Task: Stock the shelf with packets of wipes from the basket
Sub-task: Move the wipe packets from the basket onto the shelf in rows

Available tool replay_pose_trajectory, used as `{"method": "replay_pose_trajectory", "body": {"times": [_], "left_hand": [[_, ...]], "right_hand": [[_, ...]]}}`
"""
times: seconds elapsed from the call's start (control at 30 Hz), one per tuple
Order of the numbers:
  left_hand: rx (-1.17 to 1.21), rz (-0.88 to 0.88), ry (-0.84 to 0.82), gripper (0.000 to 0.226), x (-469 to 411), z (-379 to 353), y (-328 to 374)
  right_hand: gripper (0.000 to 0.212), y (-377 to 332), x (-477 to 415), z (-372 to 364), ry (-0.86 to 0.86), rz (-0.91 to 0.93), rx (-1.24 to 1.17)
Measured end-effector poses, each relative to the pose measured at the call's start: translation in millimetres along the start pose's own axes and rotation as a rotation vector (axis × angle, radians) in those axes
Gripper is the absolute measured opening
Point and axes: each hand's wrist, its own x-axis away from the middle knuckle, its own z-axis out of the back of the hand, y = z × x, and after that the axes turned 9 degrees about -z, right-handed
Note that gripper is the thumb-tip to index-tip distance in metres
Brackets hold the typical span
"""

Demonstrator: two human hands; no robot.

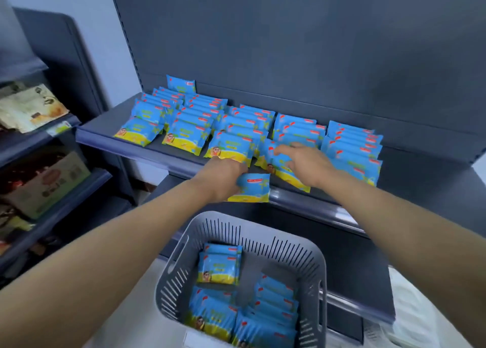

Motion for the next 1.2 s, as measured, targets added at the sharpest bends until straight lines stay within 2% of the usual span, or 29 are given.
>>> {"method": "replay_pose_trajectory", "body": {"times": [0.13, 0.23, 0.3, 0.4, 0.5, 0.73, 0.9, 1.03, 1.2], "left_hand": [[-0.06, 0.085, 0.05, 0.024, -7, 14, -12], [-0.083, 0.141, 0.054, 0.027, -13, 18, -21], [-0.082, 0.161, 0.06, 0.025, -18, 20, -27], [-0.06, 0.164, 0.084, 0.013, -27, 21, -39], [-0.055, 0.145, 0.081, 0.014, -41, 19, -54], [-0.066, 0.052, 0.009, 0.012, -80, 11, -95], [-0.041, -0.033, -0.043, 0.024, -102, 7, -116], [-0.018, -0.103, -0.134, 0.033, -114, 6, -121], [0.094, -0.141, -0.282, 0.036, -114, 0, -128]], "right_hand": [[0.044, 0, -27, -9, -0.013, 0.018, 0.073], [0.056, -4, -42, -11, -0.057, 0.048, 0.189], [0.058, -4, -50, -15, -0.022, 0.055, 0.241], [0.072, 0, -60, -21, 0.021, 0.035, 0.249], [0.078, 8, -68, -24, 0.053, -0.013, 0.258], [0.075, 4, -76, -26, 0.176, -0.169, 0.347], [0.061, -6, -69, -33, 0.236, -0.248, 0.368], [0.053, -21, -62, -34, 0.248, -0.318, 0.37], [0.048, -40, -53, -31, 0.257, -0.319, 0.31]]}}
